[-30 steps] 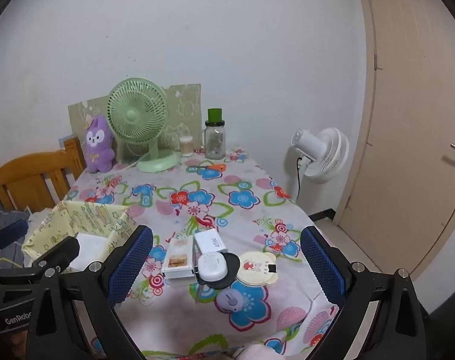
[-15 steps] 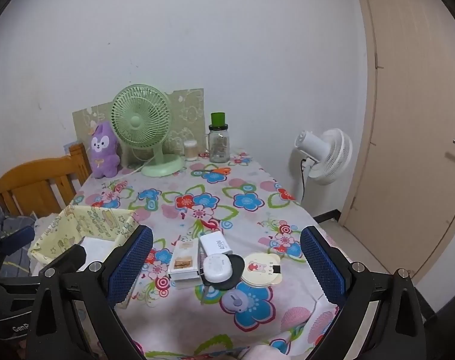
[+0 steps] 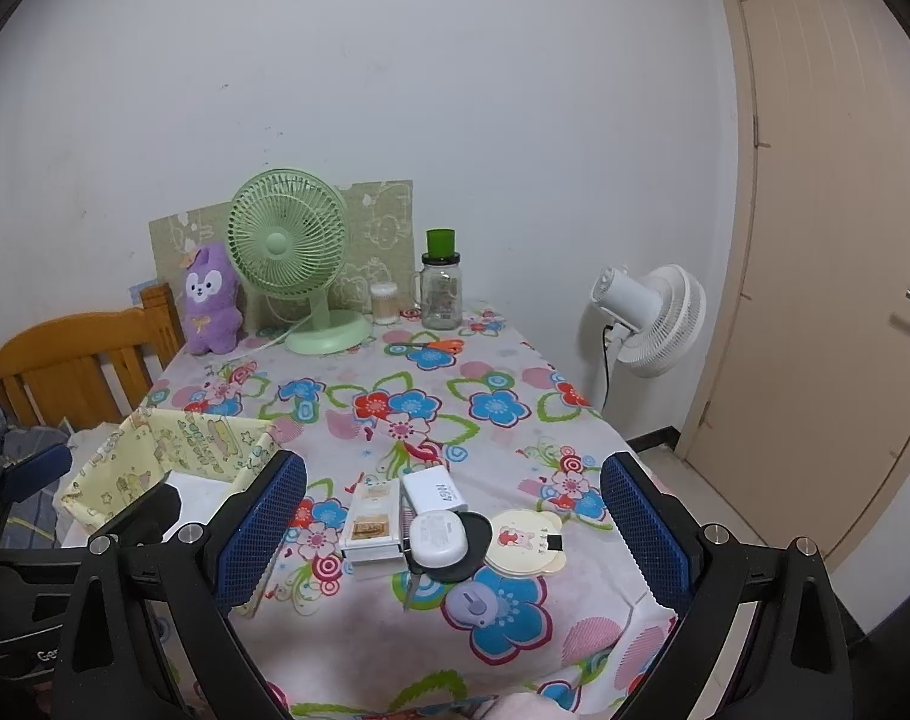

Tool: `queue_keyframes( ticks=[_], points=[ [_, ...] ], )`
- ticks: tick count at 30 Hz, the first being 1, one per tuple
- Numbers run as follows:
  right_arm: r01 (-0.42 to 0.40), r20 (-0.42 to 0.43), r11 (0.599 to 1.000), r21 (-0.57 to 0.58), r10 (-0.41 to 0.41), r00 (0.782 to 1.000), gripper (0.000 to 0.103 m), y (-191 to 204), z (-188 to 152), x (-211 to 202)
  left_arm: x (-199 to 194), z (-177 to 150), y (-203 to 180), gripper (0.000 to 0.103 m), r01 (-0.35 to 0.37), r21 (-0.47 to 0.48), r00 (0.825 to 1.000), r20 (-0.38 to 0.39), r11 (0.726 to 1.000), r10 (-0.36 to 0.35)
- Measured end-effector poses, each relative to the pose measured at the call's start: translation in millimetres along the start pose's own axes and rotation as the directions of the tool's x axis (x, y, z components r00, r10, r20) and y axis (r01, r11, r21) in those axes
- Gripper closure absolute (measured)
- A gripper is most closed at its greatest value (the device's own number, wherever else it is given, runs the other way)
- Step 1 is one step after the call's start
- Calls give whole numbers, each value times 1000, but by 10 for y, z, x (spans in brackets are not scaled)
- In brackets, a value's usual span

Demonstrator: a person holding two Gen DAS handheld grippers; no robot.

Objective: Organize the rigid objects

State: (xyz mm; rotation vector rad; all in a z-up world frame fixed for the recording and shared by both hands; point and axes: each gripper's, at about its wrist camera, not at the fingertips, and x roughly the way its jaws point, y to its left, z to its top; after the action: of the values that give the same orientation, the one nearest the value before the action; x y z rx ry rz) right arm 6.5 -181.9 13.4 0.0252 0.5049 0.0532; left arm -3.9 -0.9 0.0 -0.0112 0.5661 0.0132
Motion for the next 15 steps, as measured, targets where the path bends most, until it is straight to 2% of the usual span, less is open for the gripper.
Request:
queue_keyframes(
  ticks=[15],
  points=[
    [-5,2,1000,-14,5,1000,3,15,-8,12,16,-11,15,0,-5,1,1000,-3,1000,5]
  ],
)
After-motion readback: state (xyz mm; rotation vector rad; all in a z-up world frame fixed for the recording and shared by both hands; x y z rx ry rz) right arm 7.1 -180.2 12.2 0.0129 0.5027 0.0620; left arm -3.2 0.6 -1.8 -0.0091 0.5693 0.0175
